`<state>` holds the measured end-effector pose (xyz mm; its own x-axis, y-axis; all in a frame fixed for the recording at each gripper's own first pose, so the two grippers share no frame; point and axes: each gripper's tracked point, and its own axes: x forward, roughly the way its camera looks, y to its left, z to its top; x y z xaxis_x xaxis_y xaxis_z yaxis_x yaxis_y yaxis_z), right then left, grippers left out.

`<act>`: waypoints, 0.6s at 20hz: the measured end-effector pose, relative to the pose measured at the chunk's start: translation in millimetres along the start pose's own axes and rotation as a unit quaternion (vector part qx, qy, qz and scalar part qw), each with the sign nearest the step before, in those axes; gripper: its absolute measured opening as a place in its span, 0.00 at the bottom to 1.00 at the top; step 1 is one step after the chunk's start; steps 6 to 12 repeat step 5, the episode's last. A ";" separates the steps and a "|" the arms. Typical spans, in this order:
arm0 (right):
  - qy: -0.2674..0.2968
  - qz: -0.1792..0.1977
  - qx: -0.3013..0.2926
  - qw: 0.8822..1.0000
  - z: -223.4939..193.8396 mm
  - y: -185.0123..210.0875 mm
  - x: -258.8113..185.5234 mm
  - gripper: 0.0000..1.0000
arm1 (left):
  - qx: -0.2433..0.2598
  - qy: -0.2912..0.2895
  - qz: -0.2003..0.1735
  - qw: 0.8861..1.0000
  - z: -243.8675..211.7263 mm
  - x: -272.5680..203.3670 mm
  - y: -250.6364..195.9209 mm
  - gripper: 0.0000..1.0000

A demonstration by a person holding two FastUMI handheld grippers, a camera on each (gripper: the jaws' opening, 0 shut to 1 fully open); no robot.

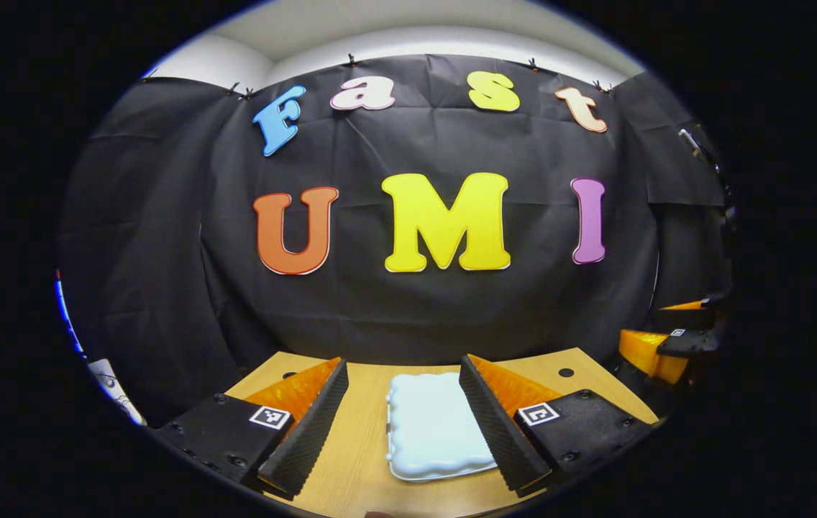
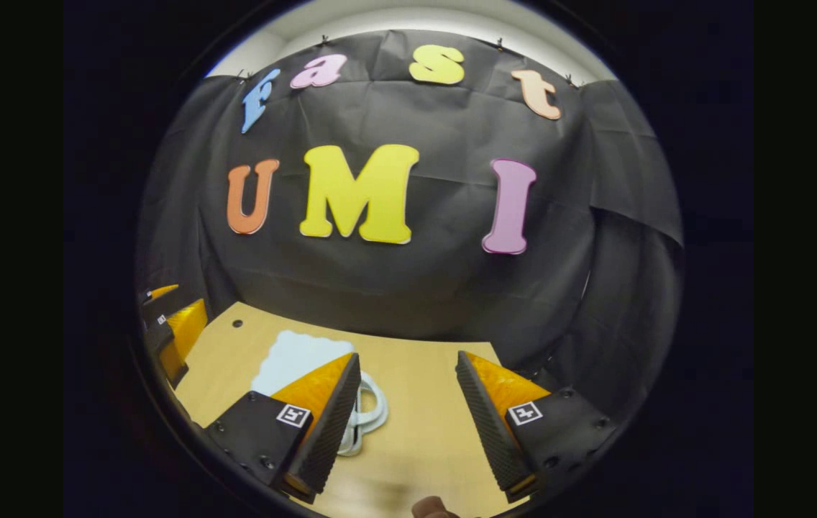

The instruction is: First open the suitcase, pack the skin care products into it, and then close the suitcase.

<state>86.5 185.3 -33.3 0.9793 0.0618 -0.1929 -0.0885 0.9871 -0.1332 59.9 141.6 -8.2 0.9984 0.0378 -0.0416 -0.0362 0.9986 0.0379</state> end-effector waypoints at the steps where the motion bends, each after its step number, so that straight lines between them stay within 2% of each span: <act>1: -0.004 0.002 -0.004 1.000 2.4 9.4 0.7 0.81 | 0.003 -0.009 0.000 1.000 7.8 0.5 7.2 0.99; 5: -0.008 0.013 -0.015 1.000 10.8 46.4 -4.6 0.81 | 0.027 -0.019 0.004 0.999 14.3 -1.1 29.8 0.99; 12: -0.008 0.013 -0.015 1.000 10.8 46.4 -4.6 0.81 | 0.027 -0.019 0.004 0.999 14.3 -1.1 29.8 0.99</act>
